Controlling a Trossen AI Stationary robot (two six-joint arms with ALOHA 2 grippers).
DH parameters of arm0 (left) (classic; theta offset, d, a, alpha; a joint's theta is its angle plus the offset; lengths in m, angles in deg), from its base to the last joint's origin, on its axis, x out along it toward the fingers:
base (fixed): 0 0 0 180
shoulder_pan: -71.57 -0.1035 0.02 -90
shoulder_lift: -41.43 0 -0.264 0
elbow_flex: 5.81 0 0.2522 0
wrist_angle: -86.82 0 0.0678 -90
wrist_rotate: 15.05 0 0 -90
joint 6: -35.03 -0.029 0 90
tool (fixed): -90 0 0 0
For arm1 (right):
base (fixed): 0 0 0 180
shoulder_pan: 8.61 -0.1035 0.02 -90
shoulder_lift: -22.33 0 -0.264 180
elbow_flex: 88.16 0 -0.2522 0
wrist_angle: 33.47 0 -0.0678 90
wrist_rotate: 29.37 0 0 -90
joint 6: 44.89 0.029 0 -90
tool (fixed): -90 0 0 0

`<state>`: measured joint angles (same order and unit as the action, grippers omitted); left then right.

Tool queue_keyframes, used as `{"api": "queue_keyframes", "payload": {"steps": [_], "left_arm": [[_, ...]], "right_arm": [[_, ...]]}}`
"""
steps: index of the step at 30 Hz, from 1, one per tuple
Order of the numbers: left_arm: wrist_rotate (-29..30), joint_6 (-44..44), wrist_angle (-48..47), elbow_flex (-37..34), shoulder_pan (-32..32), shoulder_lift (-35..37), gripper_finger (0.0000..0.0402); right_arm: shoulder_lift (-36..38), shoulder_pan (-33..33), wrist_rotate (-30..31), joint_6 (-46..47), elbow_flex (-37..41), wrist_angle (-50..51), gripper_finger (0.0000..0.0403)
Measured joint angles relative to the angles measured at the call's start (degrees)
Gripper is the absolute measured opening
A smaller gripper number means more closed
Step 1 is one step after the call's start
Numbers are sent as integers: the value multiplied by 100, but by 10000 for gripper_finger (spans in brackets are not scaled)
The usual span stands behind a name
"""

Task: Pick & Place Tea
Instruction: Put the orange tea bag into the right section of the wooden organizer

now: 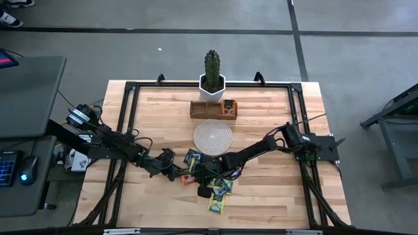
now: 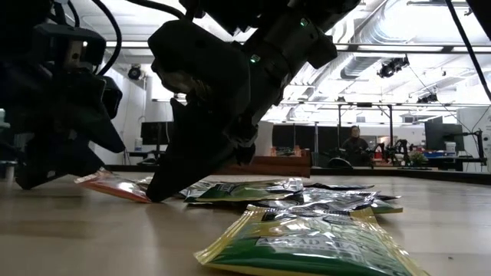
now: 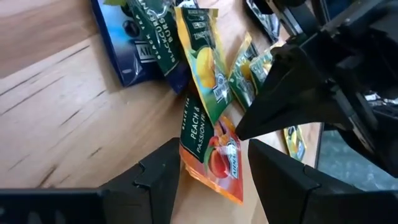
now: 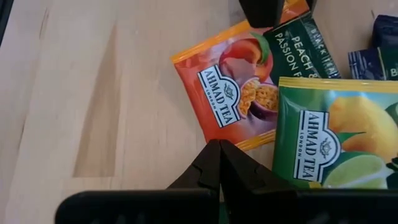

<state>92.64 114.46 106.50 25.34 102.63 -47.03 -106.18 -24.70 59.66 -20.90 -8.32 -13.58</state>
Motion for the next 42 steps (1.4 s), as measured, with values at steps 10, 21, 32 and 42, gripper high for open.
{"api": "queue_keyframes", "payload": {"steps": [10, 21, 32, 42], "left_arm": [[-45, 103, -43, 11, -2, -13, 186], [81, 91, -413, 225, 7, -37, 152], [293, -67, -749, 314, 13, -38, 9], [346, -273, -970, 312, 11, -30, 1]], "right_arm": [[-2, 7, 13, -2, 1, -25, 0], [-9, 13, 17, -4, 6, -98, 0], [-9, 13, 22, -2, 6, -116, 0], [-8, 20, -243, 56, 6, -292, 1]]}}
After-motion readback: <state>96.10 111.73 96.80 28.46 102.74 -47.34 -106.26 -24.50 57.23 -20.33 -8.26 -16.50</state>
